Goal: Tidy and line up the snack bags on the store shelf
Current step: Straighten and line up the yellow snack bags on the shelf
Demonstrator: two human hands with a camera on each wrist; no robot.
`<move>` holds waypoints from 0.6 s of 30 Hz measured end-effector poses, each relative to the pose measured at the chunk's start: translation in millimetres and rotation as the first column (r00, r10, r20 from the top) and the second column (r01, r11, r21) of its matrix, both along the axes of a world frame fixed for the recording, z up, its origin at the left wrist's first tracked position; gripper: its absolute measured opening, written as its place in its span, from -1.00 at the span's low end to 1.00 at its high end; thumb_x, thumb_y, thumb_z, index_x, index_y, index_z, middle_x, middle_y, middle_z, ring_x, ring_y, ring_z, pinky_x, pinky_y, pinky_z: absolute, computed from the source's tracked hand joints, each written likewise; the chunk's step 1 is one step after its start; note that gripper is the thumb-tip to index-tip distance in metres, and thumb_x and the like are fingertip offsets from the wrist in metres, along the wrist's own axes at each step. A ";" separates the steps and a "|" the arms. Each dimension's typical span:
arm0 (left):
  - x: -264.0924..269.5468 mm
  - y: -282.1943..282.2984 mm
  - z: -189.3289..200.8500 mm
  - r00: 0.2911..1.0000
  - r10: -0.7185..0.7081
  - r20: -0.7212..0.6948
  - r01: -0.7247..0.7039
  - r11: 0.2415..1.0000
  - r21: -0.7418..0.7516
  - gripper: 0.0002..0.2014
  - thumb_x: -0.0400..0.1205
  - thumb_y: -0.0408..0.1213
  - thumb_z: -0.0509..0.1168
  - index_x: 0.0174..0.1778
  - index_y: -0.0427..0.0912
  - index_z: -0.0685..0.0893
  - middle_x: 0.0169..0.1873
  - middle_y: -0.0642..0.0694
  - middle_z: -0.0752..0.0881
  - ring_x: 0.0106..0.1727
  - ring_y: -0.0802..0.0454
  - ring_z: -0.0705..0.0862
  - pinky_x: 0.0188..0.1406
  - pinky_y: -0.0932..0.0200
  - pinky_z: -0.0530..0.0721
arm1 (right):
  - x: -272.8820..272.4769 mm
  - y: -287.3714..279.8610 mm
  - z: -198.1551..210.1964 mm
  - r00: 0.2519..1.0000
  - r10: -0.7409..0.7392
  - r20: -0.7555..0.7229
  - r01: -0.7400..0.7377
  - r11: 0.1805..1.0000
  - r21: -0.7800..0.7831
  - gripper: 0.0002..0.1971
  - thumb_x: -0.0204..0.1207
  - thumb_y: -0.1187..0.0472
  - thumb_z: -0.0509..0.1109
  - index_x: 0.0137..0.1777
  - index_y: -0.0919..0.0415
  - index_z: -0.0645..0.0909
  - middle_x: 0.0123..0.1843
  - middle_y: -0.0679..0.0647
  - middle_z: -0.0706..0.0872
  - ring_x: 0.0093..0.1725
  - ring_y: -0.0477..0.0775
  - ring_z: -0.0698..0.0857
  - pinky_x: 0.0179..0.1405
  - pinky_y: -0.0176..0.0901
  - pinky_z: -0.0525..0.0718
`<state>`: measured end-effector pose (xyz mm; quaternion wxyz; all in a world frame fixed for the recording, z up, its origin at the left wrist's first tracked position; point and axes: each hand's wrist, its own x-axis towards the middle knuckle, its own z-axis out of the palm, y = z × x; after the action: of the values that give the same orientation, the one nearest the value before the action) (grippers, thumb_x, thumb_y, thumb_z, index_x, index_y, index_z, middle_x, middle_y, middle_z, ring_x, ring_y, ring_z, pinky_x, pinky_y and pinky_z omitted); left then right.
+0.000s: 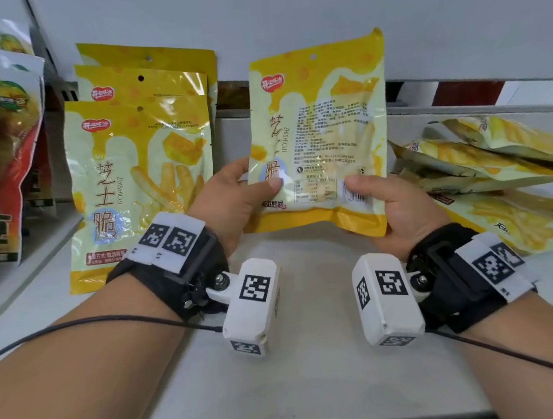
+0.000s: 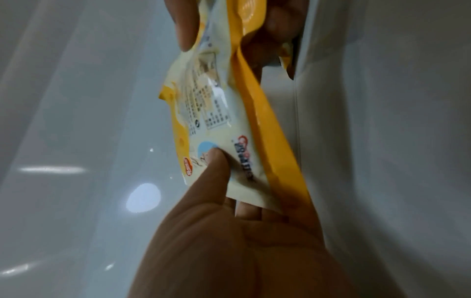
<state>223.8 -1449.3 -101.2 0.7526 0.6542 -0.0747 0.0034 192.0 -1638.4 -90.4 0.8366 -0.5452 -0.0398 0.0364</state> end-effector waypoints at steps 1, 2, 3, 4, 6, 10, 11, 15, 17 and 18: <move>0.5 0.7 -0.2 0.999 0.032 0.010 -0.032 0.999 0.000 -0.59 0.58 -0.42 0.38 0.37 -0.21 0.57 0.16 -0.24 0.75 0.17 -0.25 0.73 0.25 -0.26 0.64 | 0.2 -0.3 -1.1 1.000 0.000 0.016 0.001 0.998 -0.063 -0.55 0.21 0.29 0.41 0.17 0.21 0.61 -0.09 0.12 0.81 -0.33 0.05 0.78 -0.52 -0.27 0.62; 0.5 1.0 0.0 0.998 0.060 0.022 -0.060 0.998 -0.006 -0.59 0.57 -0.41 0.39 0.36 -0.21 0.58 0.14 -0.22 0.76 0.16 -0.23 0.74 0.25 -0.24 0.66 | 0.1 -0.4 -3.0 1.000 0.003 0.018 0.000 0.991 -0.131 -0.56 0.21 0.33 0.43 0.16 0.19 0.60 -0.16 0.09 0.82 -0.37 0.02 0.76 -0.54 -0.29 0.60; 0.6 1.8 0.5 0.997 0.077 0.032 -0.076 0.997 -0.018 -0.59 0.57 -0.40 0.40 0.35 -0.21 0.58 0.13 -0.20 0.77 0.15 -0.21 0.75 0.22 -0.19 0.68 | 0.2 -0.5 -5.6 1.000 0.004 0.013 -0.001 0.981 -0.196 -0.60 0.25 0.40 0.44 0.12 0.19 0.60 -0.24 0.07 0.81 -0.41 -0.02 0.75 -0.55 -0.32 0.60; 0.8 2.0 0.9 0.996 0.083 0.039 -0.082 0.996 -0.031 -0.59 0.56 -0.40 0.40 0.35 -0.21 0.58 0.11 -0.18 0.78 0.13 -0.18 0.76 0.17 -0.13 0.71 | 0.7 0.0 -7.8 1.000 -0.010 0.009 0.012 0.967 -0.253 -0.65 0.32 0.48 0.42 0.08 0.19 0.60 -0.33 0.05 0.80 -0.44 -0.05 0.74 -0.55 -0.34 0.60; 0.4 2.0 1.3 0.996 0.078 0.042 -0.075 0.996 -0.055 -0.58 0.55 -0.40 0.41 0.35 -0.21 0.58 0.09 -0.16 0.79 0.11 -0.16 0.77 0.12 -0.08 0.73 | 2.8 0.4 -10.6 0.997 -0.066 0.033 0.073 0.940 -0.334 -0.70 0.41 0.58 0.35 0.01 0.20 0.60 -0.46 0.03 0.76 -0.52 -0.11 0.70 -0.58 -0.37 0.59; -1.6 0.7 2.5 0.996 0.065 0.058 -0.062 0.996 -0.061 -0.53 0.52 -0.40 0.44 0.36 -0.20 0.57 0.11 -0.20 0.78 0.11 -0.18 0.77 0.17 -0.21 0.70 | 6.2 -2.2 -11.6 0.992 -0.110 0.067 0.128 0.912 -0.390 -0.68 0.40 0.64 0.30 -0.07 0.20 0.60 -0.52 0.04 0.69 -0.58 -0.11 0.62 -0.60 -0.35 0.58; -1.7 0.5 2.6 0.996 0.065 0.062 -0.061 0.996 -0.063 -0.52 0.52 -0.41 0.44 0.37 -0.20 0.56 0.12 -0.21 0.77 0.12 -0.20 0.77 0.17 -0.22 0.70 | 6.5 -3.1 -11.6 0.991 -0.113 0.075 0.134 0.906 -0.402 -0.67 0.39 0.65 0.31 -0.07 0.20 0.60 -0.53 0.04 0.67 -0.58 -0.10 0.61 -0.60 -0.33 0.57; -2.7 -0.3 1.9 0.996 0.063 0.061 -0.060 0.996 -0.061 -0.53 0.52 -0.42 0.43 0.36 -0.20 0.57 0.11 -0.22 0.77 0.08 -0.21 0.78 0.11 -0.26 0.72 | 6.1 -4.4 -10.8 0.985 -0.125 0.115 0.165 0.865 -0.474 -0.63 0.33 0.64 0.33 -0.09 0.14 0.61 -0.37 0.12 0.66 -0.49 0.01 0.56 -0.55 -0.25 0.56; -3.6 -0.9 1.4 0.996 0.058 0.063 -0.054 0.997 -0.053 -0.55 0.52 -0.43 0.42 0.35 -0.21 0.57 0.11 -0.23 0.77 0.08 -0.22 0.78 0.10 -0.25 0.72 | 6.7 -5.4 -10.6 0.984 -0.131 0.121 0.174 0.861 -0.478 -0.63 0.32 0.64 0.32 -0.12 0.13 0.61 -0.35 0.14 0.64 -0.47 0.03 0.54 -0.55 -0.24 0.54; -4.0 -1.2 1.4 0.997 0.046 0.069 -0.043 0.998 -0.049 -0.56 0.53 -0.44 0.41 0.34 -0.21 0.57 0.12 -0.24 0.77 0.09 -0.23 0.77 0.11 -0.25 0.72 | 7.1 -5.9 -10.5 0.983 -0.135 0.124 0.178 0.863 -0.473 -0.63 0.31 0.65 0.31 -0.14 0.14 0.61 -0.35 0.14 0.64 -0.46 0.04 0.53 -0.56 -0.24 0.54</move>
<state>219.7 -1450.5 -99.8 0.7644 0.6373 -0.0864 0.0447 199.1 -1644.3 -100.9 0.6719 -0.7388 -0.0209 -0.0465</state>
